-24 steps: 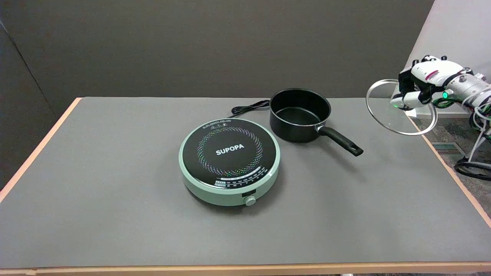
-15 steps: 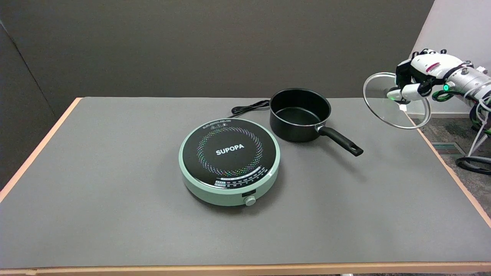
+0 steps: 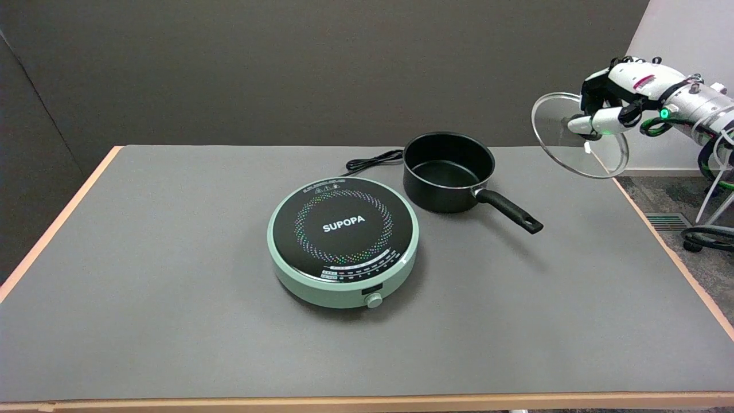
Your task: Place the pot lid onto the pot.
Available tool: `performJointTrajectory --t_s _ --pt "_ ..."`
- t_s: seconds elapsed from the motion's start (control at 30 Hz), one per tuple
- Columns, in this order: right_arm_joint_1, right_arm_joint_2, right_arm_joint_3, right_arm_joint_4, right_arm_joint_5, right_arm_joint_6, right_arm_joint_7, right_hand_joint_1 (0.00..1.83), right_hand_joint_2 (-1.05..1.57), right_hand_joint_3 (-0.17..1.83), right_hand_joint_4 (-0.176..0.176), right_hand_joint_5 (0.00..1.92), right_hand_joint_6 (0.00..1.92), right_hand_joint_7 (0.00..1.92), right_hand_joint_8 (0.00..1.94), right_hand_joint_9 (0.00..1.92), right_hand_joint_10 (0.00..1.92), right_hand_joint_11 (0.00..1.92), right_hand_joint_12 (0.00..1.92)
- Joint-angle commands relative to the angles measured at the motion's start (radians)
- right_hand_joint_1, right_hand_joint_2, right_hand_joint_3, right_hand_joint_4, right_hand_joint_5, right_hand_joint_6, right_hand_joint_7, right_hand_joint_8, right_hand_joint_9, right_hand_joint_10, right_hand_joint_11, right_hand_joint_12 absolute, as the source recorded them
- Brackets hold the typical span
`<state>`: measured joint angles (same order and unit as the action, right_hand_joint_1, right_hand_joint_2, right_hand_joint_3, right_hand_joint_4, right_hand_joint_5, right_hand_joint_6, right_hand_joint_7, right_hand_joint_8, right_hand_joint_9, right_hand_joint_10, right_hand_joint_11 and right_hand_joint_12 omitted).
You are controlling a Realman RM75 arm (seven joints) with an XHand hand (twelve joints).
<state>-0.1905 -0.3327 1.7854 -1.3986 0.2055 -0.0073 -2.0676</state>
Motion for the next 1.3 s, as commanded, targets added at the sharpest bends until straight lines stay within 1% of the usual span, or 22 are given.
performJointTrajectory --t_s 0.03,0.3,0.5,0.57,0.67,0.83,0.93,1.1,1.23,1.3 --pt "0.009 0.007 0.022 -0.089 0.095 0.082 0.003 1.20 1.17 0.06 -0.060 0.70 1.34 0.94 1.18 0.81 1.83 0.04 1.92" --pt "0.015 0.007 0.020 -0.100 0.095 0.098 0.003 1.20 1.17 0.07 -0.064 0.70 1.33 0.94 1.18 0.83 1.82 0.07 1.92" --pt "0.077 0.007 -0.041 -0.100 0.111 0.097 0.003 1.20 1.17 0.07 -0.065 0.70 1.33 0.94 1.18 0.83 1.82 0.08 1.92" --pt "0.125 0.007 -0.097 -0.093 0.118 0.095 0.003 1.20 1.17 0.06 -0.064 0.70 1.33 0.95 1.18 0.82 1.82 0.07 1.92" --pt "0.248 -0.002 -0.214 -0.087 0.115 0.100 0.003 1.20 1.16 0.07 -0.064 0.70 1.33 0.94 1.18 0.83 1.82 0.08 1.92" --pt "0.312 -0.020 -0.264 -0.091 0.110 0.099 0.003 1.19 1.17 0.06 -0.058 0.71 1.33 0.95 1.18 0.83 1.83 0.07 1.92" --pt "0.384 -0.021 -0.348 -0.094 0.110 0.100 0.003 1.20 1.16 0.07 -0.058 0.71 1.33 0.95 1.18 0.84 1.81 0.10 1.92" --pt "0.550 -0.025 -0.519 -0.090 0.110 0.101 0.003 1.20 1.16 0.07 -0.060 0.71 1.33 0.95 1.18 0.85 1.81 0.13 1.92" --pt "0.682 -0.048 -0.675 -0.072 0.106 0.109 0.003 1.20 1.15 0.08 -0.061 0.71 1.32 0.95 1.17 0.86 1.80 0.16 1.92" --pt "0.764 -0.067 -0.759 -0.060 0.104 0.110 0.003 1.20 1.15 0.09 -0.052 0.72 1.32 0.95 1.17 0.86 1.80 0.17 1.92"
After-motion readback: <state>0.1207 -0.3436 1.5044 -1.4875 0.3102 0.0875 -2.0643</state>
